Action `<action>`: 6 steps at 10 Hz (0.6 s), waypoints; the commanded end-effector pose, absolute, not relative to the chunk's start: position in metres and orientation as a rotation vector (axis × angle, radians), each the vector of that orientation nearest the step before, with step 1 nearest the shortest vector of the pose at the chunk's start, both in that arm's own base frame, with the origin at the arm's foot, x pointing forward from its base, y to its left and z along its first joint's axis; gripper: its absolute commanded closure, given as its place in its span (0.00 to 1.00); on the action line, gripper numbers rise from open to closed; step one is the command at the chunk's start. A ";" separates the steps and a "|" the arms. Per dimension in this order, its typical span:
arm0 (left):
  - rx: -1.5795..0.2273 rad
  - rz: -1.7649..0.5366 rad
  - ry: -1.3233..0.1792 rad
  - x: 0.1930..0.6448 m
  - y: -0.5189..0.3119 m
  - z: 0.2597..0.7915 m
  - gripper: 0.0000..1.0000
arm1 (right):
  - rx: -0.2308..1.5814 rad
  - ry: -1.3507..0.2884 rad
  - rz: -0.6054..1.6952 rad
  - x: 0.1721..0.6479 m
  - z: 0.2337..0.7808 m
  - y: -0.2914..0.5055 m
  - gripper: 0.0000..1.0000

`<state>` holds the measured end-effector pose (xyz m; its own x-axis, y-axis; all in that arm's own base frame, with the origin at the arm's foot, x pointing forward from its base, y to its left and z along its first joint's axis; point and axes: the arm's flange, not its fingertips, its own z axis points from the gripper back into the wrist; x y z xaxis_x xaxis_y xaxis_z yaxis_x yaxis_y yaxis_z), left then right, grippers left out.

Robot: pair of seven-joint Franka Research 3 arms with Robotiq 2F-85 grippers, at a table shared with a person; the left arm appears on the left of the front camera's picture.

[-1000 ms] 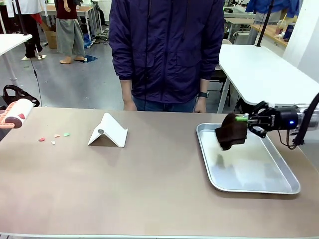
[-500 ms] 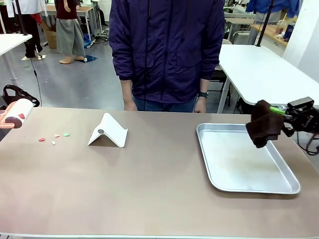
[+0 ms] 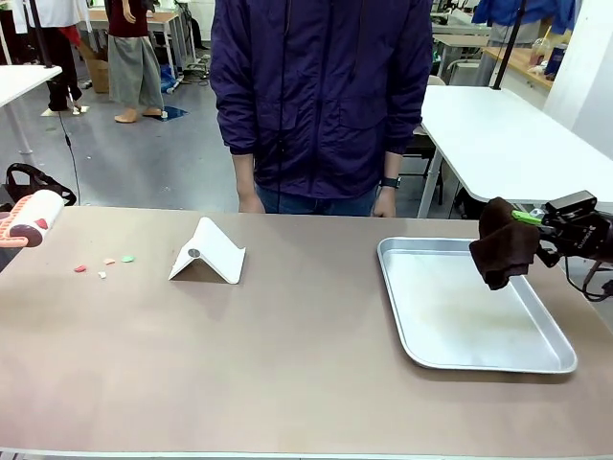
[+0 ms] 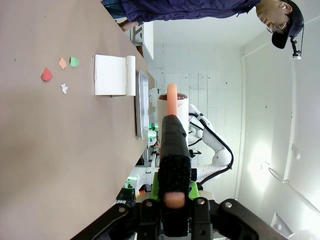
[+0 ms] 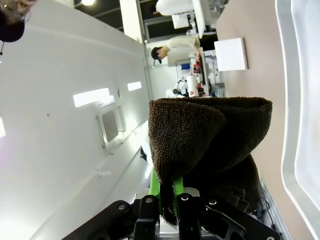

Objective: Clean the surface of the table.
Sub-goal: If a person points to the right, clean the right side of the table with your right hand, and if they point to the left, clean the left side with your left hand.

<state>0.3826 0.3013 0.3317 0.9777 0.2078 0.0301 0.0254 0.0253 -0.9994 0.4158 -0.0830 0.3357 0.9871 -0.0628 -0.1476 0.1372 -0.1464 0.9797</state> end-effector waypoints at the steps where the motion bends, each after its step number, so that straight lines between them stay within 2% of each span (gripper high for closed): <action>1: -1.558 0.122 -0.200 0.379 0.300 0.335 1.00 | 1.731 0.061 -0.173 0.420 0.343 -0.084 0.89; 6: -1.558 0.122 -0.200 0.379 0.300 0.335 1.00 | 1.731 0.061 -0.173 0.420 0.343 -0.084 0.89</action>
